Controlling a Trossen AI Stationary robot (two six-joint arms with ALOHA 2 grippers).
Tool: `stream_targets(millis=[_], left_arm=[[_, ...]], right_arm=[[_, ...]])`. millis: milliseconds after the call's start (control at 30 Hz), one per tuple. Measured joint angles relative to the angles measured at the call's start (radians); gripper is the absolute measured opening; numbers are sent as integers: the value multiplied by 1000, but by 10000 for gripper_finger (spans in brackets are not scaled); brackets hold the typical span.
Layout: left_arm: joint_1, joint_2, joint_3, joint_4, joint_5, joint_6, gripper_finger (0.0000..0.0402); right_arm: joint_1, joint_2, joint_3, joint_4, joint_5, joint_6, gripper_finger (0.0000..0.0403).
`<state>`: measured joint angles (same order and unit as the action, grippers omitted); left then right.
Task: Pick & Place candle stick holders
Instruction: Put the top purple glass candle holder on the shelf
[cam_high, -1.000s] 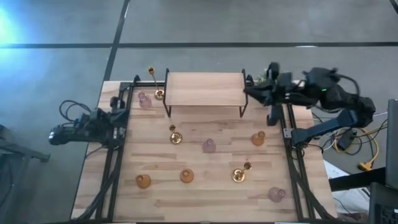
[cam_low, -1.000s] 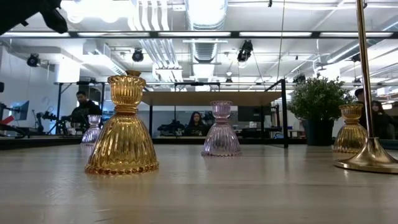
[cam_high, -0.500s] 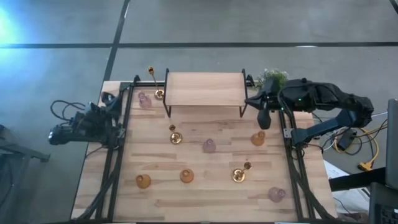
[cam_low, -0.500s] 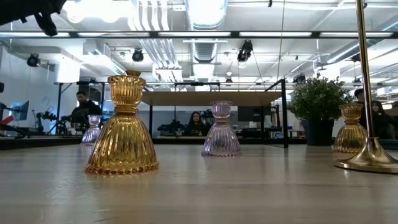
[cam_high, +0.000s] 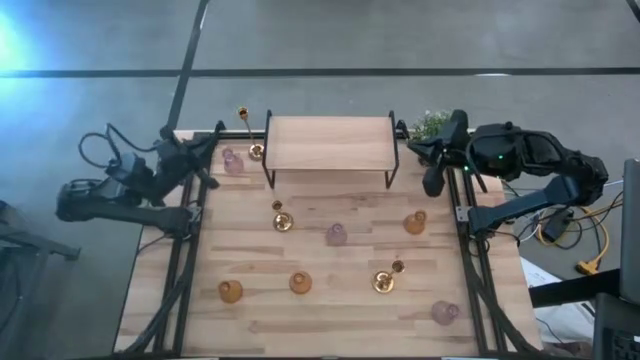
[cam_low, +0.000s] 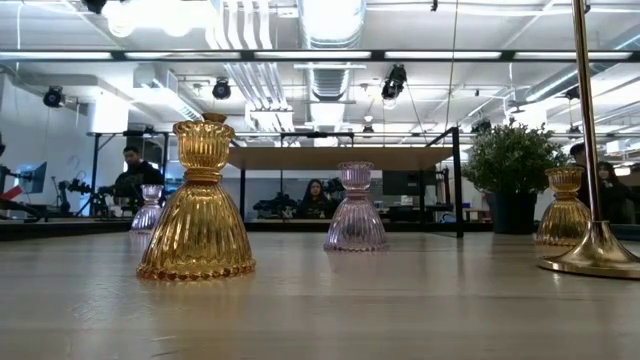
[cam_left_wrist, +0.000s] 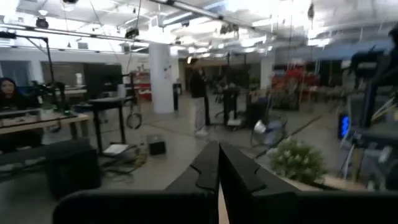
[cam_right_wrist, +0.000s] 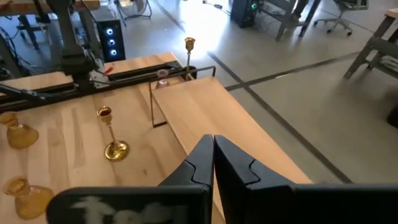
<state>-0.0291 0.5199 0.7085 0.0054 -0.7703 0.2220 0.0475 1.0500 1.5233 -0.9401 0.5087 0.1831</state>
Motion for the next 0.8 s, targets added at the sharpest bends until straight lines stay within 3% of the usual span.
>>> stream_targets(millis=[233, 400, 600, 800], left_arm=[[75, 82, 13, -24, -80, -44, 79], [168, 85, 4, -199, -80, -203, 147], [262, 99, -51, -284, 43, -243, 191], [348, 97, -199, -165, 129, -246, 194]], right_arm=[[0, -32, -81, -12, 3, 19, 8], [0, -69, -155, -14, 18, 88, 8], [0, -133, -246, -10, 61, 150, 8], [-1, -219, -329, 15, 106, 160, 8]])
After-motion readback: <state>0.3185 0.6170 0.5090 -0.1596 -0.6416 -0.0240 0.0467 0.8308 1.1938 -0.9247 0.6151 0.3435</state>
